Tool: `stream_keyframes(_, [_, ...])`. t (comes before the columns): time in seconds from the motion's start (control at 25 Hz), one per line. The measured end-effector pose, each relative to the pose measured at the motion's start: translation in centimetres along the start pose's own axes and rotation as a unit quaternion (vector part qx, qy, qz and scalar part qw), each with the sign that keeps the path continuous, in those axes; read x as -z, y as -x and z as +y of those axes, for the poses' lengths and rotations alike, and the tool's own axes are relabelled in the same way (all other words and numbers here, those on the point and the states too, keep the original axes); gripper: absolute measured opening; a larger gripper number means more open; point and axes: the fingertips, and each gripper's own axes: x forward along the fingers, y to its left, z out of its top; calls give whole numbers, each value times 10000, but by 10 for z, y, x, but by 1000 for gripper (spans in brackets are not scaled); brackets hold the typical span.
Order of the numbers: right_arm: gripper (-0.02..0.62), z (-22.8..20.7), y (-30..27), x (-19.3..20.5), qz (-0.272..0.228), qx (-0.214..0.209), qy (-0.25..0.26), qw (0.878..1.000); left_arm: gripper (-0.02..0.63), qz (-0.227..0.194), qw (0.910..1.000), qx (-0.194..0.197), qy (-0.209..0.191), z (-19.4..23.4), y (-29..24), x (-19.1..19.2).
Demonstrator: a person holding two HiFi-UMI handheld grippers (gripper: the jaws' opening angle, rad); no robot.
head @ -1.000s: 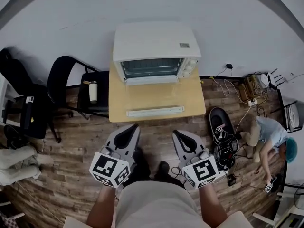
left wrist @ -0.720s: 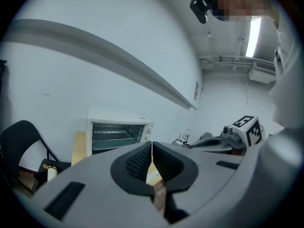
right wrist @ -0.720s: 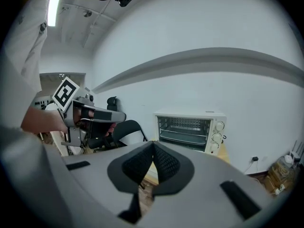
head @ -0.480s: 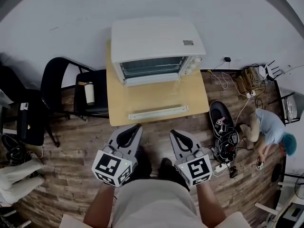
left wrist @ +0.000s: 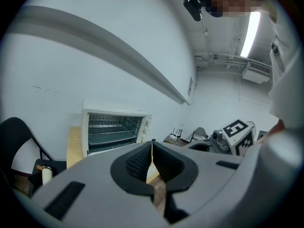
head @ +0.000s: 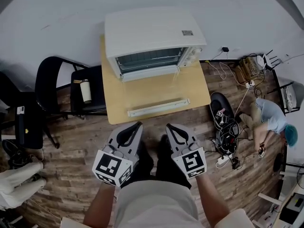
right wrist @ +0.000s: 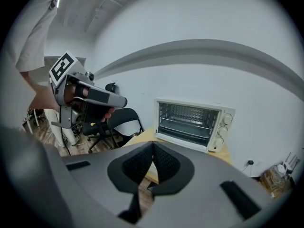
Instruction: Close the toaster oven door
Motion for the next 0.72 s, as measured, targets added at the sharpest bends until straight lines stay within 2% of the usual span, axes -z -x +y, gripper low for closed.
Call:
stream_keyframes(0.28, [0,-4,-25,24,24,-115,206,9997,11,134,9998,-50,108,5,-9,21])
stream_keyframes(0.72, [2,-6,-64,79,435,-390,818,9949,11,416,9988,-147,197,12,-27,54])
